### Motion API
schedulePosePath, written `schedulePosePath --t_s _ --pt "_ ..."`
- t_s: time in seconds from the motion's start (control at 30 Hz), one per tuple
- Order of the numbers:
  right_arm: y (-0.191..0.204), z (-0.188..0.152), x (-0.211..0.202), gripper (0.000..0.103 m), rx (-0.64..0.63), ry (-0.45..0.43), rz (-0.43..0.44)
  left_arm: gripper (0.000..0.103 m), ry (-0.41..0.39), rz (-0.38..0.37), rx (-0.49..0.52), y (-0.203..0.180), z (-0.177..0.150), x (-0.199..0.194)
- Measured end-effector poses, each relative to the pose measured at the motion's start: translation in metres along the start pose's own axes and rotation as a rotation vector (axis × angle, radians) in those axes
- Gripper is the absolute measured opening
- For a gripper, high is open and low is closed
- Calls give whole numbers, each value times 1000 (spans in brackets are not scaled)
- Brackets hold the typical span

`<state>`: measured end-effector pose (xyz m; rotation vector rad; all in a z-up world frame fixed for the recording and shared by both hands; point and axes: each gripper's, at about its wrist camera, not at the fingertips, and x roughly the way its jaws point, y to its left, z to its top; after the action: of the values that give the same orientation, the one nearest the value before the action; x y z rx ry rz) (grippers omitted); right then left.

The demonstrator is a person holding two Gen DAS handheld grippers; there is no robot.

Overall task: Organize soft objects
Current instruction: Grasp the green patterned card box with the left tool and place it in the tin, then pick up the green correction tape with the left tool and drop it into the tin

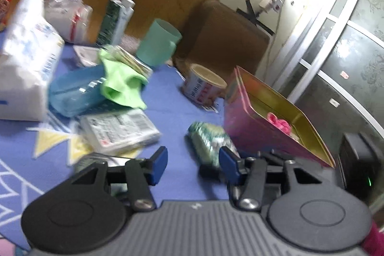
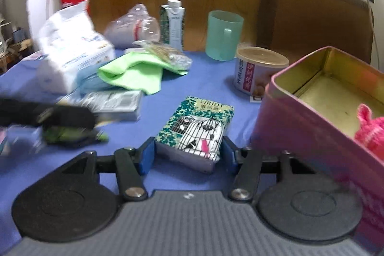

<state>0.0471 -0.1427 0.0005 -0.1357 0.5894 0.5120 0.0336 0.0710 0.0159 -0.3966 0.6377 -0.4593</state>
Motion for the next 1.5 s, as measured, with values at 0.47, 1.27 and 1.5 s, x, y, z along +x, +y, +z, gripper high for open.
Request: schedulePosePath --t_s 0.47,1.27,1.5 --pt "10 -42 -71 59 -26 -198 -80 36 142 -152 134 -79 2 50" --pt "-36 -32 -77 90 10 -442 -369 68 -79 100 246 -56 -15 -2" --pt "6 -11 -50 80 -105 -326 -47 67 -122 225 64 11 -25 -51"
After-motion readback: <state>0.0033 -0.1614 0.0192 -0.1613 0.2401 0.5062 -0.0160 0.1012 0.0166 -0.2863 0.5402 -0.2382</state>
